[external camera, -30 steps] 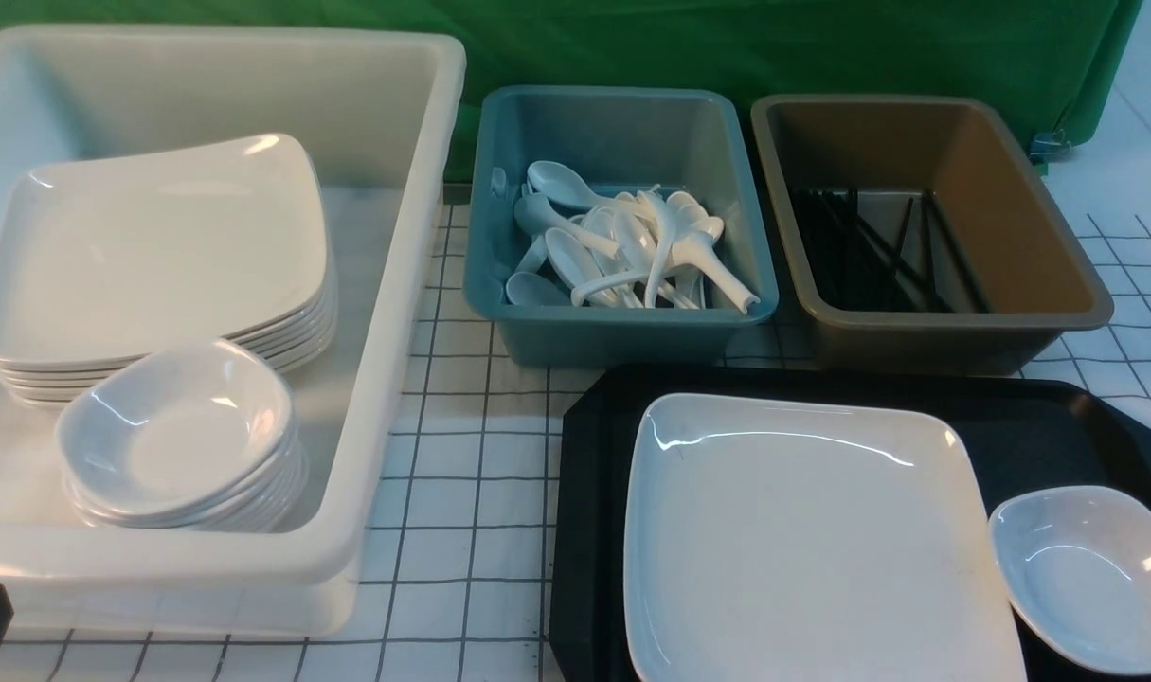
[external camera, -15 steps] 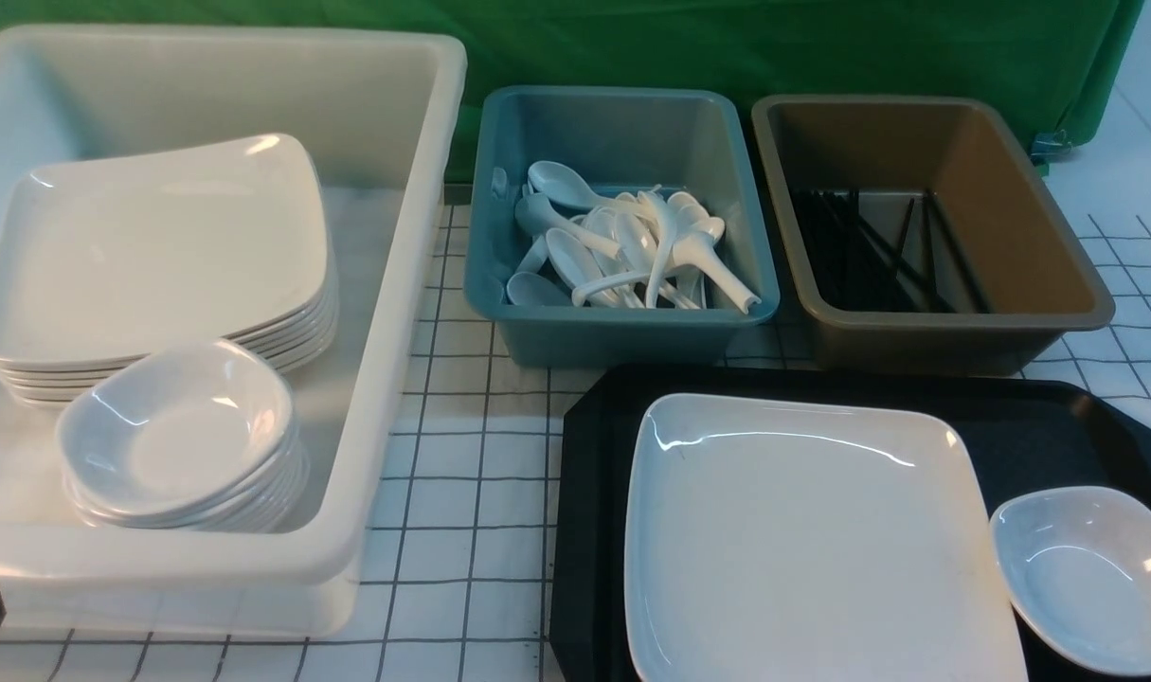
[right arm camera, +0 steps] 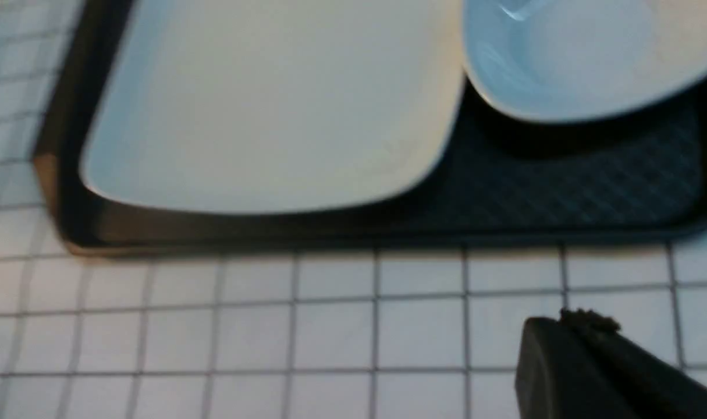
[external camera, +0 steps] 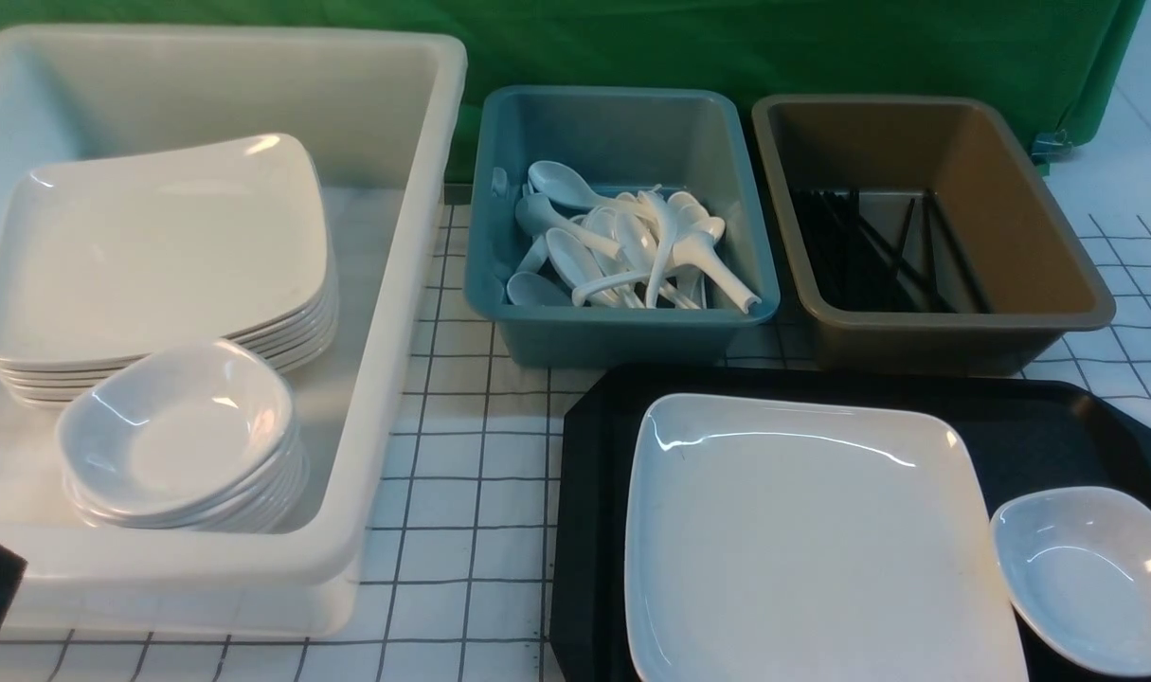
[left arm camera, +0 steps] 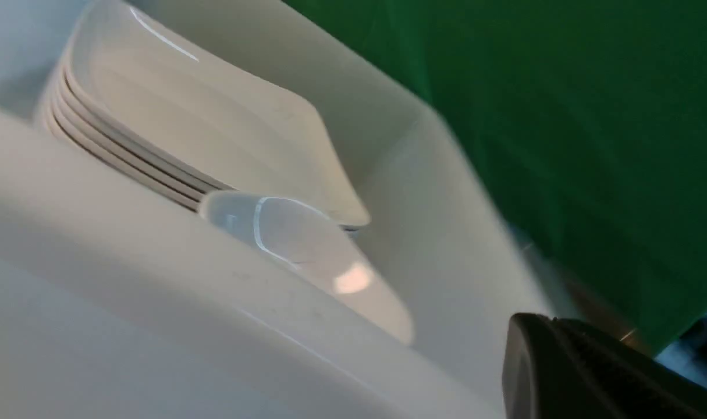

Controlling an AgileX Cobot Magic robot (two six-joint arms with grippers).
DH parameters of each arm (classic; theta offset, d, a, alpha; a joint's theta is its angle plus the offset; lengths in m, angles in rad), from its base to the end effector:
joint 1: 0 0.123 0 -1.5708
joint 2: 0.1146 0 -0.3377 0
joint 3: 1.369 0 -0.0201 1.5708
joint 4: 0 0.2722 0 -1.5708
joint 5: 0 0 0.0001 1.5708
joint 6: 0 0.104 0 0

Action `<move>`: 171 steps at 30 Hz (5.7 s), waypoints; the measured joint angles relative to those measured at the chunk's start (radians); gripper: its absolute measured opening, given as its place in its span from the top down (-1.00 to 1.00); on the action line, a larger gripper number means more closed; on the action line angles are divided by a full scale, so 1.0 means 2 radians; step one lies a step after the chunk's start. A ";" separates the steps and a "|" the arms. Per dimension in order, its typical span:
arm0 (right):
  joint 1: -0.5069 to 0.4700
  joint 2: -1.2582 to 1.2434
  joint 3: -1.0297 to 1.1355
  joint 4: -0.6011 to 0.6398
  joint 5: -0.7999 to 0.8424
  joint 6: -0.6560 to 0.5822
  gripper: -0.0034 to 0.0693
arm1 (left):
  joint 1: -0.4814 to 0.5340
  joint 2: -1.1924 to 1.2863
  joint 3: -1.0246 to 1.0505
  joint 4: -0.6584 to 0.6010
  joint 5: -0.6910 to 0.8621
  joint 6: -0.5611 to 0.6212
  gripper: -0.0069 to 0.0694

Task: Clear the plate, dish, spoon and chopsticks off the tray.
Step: Use the right arm to grab a small plate from the dinner plate, then use the right arm to put the small plate into the large storage box on the left, then use the left arm to grab a plate from the dinner plate

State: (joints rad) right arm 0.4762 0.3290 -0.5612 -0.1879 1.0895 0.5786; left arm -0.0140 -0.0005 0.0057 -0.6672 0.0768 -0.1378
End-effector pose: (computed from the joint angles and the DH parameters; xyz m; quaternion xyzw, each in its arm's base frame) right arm 0.0267 -0.0056 0.3016 0.0393 0.9161 0.1145 0.3824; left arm 0.0379 -0.0055 0.2059 -0.2533 0.6520 -0.2993 0.6490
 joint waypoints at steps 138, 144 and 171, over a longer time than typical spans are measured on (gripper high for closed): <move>0.228 0.934 -0.668 0.383 -0.347 -0.755 0.07 | 0.000 0.000 0.000 0.055 0.087 -0.103 0.76; 0.228 0.914 -0.668 0.383 -0.320 -0.722 0.07 | 0.000 0.000 0.000 0.055 0.087 -0.103 0.76; 0.209 0.467 -0.480 -0.016 0.022 -0.319 0.82 | 0.000 0.000 0.000 0.057 0.067 -0.103 0.76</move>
State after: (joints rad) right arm 0.8944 1.2623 -1.5212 -0.2209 1.1330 -0.0596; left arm -0.0140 -0.0005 0.0065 -0.5526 0.2107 -0.3433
